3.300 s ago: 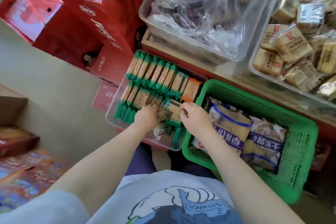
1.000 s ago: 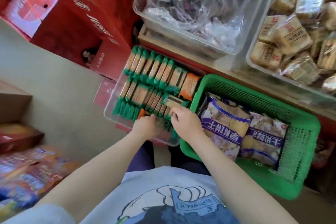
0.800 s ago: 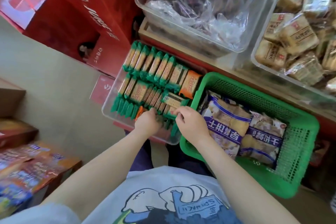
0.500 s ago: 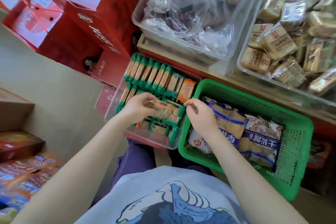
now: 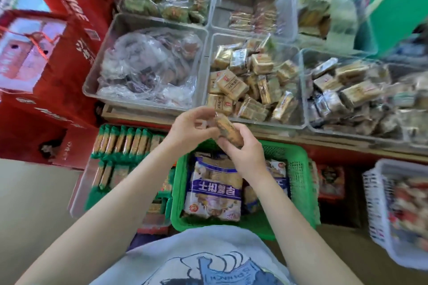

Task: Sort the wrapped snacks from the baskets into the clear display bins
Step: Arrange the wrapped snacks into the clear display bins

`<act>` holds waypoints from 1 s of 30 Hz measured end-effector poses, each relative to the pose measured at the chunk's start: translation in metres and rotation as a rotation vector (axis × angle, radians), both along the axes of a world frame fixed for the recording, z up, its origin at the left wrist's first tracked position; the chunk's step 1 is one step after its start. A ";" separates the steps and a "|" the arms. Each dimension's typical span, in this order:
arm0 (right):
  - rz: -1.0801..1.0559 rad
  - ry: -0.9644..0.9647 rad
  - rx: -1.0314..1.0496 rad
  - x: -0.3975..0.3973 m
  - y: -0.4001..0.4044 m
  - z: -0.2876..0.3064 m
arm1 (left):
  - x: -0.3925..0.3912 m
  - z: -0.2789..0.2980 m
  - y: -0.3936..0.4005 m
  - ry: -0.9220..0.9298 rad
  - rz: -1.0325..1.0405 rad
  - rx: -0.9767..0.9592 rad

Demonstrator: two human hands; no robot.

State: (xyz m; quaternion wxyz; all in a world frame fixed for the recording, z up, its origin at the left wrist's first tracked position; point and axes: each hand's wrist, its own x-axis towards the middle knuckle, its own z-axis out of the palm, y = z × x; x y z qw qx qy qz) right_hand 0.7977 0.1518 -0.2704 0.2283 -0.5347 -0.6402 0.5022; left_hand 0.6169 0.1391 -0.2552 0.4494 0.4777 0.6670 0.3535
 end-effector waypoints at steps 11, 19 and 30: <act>-0.427 -0.169 0.320 0.077 0.105 0.024 | 0.062 -0.036 0.092 0.891 -0.378 0.017; -0.246 -0.479 0.414 0.084 0.168 -0.010 | 0.058 -0.056 0.086 0.887 -0.370 0.048; -0.314 -0.336 0.370 0.075 0.173 -0.018 | 0.060 -0.049 0.090 0.868 -0.396 -0.011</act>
